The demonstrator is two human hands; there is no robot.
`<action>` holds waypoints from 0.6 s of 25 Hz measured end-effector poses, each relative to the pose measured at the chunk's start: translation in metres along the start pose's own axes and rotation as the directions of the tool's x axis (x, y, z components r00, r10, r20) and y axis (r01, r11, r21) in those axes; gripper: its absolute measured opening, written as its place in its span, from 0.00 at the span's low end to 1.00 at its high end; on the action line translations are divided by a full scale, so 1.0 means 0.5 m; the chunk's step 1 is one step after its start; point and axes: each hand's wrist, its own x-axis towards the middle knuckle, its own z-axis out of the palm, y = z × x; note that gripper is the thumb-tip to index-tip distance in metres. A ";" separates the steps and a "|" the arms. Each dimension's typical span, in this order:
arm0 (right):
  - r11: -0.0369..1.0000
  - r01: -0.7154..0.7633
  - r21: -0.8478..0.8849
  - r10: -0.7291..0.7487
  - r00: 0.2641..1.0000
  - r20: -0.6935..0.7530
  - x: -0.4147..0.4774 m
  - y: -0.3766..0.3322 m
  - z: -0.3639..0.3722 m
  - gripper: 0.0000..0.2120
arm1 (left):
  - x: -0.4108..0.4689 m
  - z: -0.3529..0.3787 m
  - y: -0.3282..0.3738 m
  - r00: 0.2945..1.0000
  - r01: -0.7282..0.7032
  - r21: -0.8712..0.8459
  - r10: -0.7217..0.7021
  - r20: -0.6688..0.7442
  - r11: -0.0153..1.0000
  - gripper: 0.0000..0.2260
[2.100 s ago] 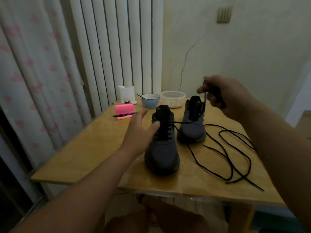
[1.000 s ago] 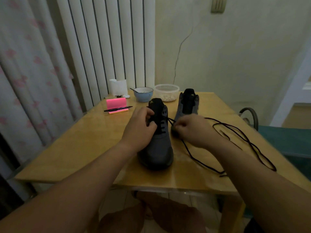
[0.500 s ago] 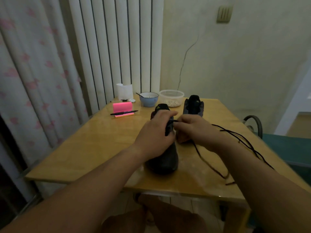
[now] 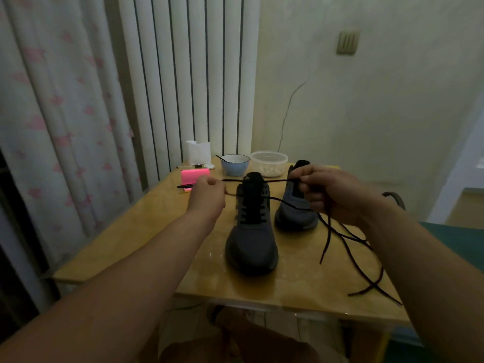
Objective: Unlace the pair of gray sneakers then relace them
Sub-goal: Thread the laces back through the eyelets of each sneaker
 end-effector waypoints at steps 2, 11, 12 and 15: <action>0.983 0.010 0.183 -0.012 1.000 0.007 0.011 0.000 0.037 0.14 | -0.033 0.012 0.001 0.983 -0.167 0.124 0.175 -0.058 0.978 0.07; 0.803 0.183 0.567 -0.162 0.983 -0.087 0.051 -0.040 0.162 0.17 | -0.131 0.047 0.027 0.904 -0.418 0.051 0.409 0.122 0.907 0.41; 0.800 0.198 0.566 -0.171 0.980 -0.102 0.051 -0.043 0.164 0.17 | -0.128 0.043 0.023 0.897 -0.442 0.089 0.437 0.075 0.893 0.41; 0.787 0.228 0.573 -0.182 0.974 -0.139 0.051 -0.045 0.166 0.18 | -0.117 0.038 0.020 0.911 -0.412 0.069 0.410 0.050 0.908 0.18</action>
